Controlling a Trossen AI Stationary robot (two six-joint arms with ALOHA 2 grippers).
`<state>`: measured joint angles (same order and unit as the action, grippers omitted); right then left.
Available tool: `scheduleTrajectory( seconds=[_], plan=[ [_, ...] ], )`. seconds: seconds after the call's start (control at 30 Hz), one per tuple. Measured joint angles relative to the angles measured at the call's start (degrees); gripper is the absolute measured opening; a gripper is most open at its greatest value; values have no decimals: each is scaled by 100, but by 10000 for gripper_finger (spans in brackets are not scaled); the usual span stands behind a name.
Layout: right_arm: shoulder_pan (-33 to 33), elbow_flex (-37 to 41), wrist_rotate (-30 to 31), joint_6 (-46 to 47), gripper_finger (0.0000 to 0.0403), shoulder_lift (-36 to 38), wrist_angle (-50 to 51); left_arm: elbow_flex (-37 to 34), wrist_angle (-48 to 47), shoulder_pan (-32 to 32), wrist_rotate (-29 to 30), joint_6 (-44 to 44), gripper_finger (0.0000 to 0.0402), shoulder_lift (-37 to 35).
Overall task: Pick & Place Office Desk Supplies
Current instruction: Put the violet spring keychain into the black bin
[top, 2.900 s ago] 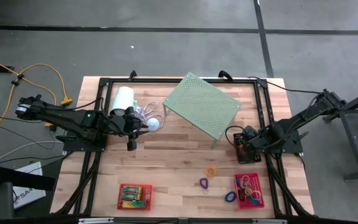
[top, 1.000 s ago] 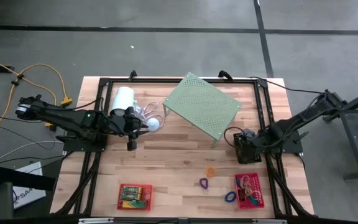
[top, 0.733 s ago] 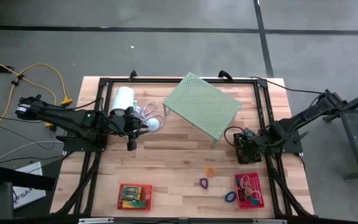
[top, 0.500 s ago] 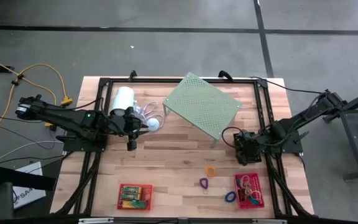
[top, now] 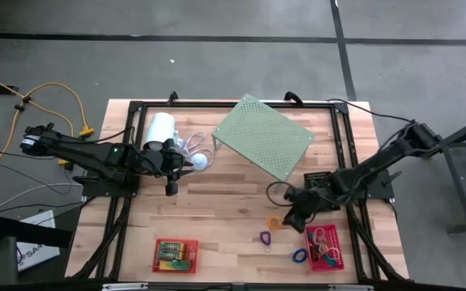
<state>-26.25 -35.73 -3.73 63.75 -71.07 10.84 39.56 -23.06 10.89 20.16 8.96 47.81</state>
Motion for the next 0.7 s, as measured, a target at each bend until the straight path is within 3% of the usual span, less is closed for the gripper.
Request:
scheduleTrajectory(
  seconds=[0.2, 0.4, 0.53, 0.7],
  plan=[
    [1, 0, -235, -175, 97, -544, -1183, 1, 1, -1, 0, 1, 89, -1],
    [-11, -474, -245, -695, 97, -744, -1230, 1, 2, -1, 0, 0, 89, -2],
    [-63, -1151, -137, -1257, 97, -837, -524, -1, 2, 0, 0, 0, 89, -2],
    [-257, -2216, 455, -2049, 97, -1171, 1066, 1, 2, 0, 0, 0, 89, 0]
  ],
)
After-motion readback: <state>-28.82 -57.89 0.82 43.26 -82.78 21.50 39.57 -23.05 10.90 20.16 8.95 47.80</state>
